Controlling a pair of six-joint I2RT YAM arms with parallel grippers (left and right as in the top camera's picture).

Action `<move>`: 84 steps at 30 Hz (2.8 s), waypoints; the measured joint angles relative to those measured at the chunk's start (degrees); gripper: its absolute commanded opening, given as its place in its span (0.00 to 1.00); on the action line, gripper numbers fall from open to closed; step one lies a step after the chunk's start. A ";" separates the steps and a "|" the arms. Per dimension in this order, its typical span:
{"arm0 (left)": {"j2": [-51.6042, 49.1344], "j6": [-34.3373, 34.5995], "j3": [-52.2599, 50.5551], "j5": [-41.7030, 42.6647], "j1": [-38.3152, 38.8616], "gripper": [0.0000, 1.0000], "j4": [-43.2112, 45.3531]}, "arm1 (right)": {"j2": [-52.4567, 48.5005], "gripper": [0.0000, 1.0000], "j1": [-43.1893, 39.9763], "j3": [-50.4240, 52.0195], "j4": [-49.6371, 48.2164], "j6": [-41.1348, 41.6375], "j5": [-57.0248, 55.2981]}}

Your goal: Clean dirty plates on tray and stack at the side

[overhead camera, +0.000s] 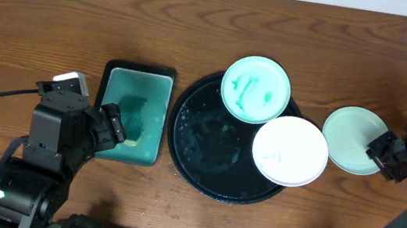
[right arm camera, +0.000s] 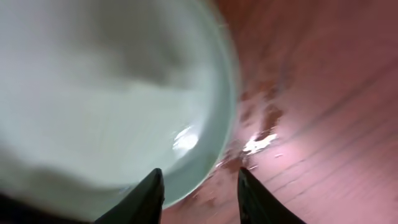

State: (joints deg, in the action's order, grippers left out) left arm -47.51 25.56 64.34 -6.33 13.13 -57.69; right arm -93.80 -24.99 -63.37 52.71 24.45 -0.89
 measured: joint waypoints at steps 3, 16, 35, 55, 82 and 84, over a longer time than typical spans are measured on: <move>0.00 0.00 0.00 0.00 0.00 0.82 -0.02 | 3.50 0.54 3.28 -0.35 1.44 -3.23 4.72; -0.02 -0.11 0.00 0.00 0.00 0.82 -0.07 | 6.05 0.20 18.71 11.96 -4.07 -3.89 4.50; 0.00 -0.11 0.00 0.00 0.00 0.82 -0.02 | 17.49 0.01 22.53 8.24 3.58 -9.86 11.23; -0.02 -0.11 0.00 0.00 0.00 0.82 0.00 | 4.52 0.36 49.99 16.94 -20.11 2.34 6.03; -27.45 -1.84 -3.80 1.49 0.00 0.78 3.76 | 20.90 0.35 49.92 12.41 -12.24 -3.30 4.48; -32.74 -1.92 -3.80 1.49 -0.02 0.73 5.25 | 20.90 0.35 49.92 12.41 -11.74 -3.37 4.46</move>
State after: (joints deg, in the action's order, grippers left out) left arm -80.25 23.64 60.53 -4.84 13.10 -52.45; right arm -72.90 24.93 -50.96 40.97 21.08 3.57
